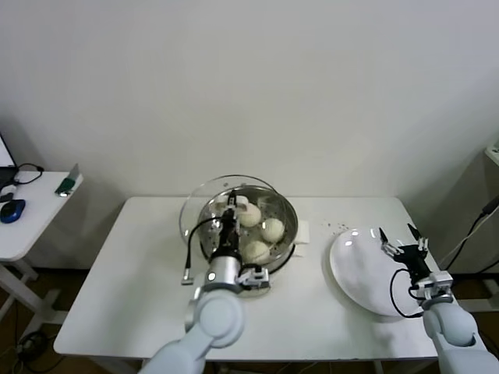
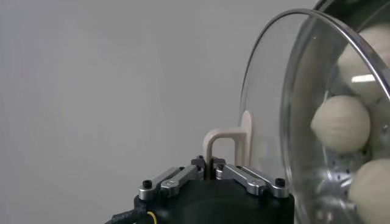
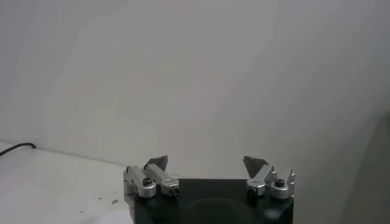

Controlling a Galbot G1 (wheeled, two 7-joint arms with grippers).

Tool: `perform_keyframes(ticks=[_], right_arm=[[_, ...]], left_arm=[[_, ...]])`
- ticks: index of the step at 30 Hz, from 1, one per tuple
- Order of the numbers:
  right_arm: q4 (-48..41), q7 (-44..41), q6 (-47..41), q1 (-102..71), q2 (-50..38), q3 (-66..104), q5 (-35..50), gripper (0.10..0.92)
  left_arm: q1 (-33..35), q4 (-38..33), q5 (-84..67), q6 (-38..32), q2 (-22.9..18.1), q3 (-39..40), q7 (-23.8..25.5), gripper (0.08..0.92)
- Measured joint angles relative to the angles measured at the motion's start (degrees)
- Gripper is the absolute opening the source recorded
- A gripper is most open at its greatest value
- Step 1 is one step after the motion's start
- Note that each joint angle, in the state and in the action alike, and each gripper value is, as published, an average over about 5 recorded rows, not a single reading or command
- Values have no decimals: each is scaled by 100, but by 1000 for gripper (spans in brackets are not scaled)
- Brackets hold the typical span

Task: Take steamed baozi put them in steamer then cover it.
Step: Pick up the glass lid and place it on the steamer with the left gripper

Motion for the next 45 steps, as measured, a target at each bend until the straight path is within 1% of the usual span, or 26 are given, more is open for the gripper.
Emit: perform_keyframes(ticks=[8, 17, 29, 45], right_arm=[[-61, -4, 21, 41, 23, -1, -65, 823], [-108, -13, 40, 70, 26, -20, -125, 823], [-151, -34, 67, 97, 57, -36, -180, 823], [-195, -70, 105, 103, 68, -26, -246, 823]], left_arm=[[-101, 533, 161, -1, -518, 62, 75, 147], [-232, 867, 232, -4, -800, 95, 124, 147], [-299, 1139, 295, -6, -899, 90, 144, 147], [-349, 1298, 222, -3, -901, 58, 85, 147]])
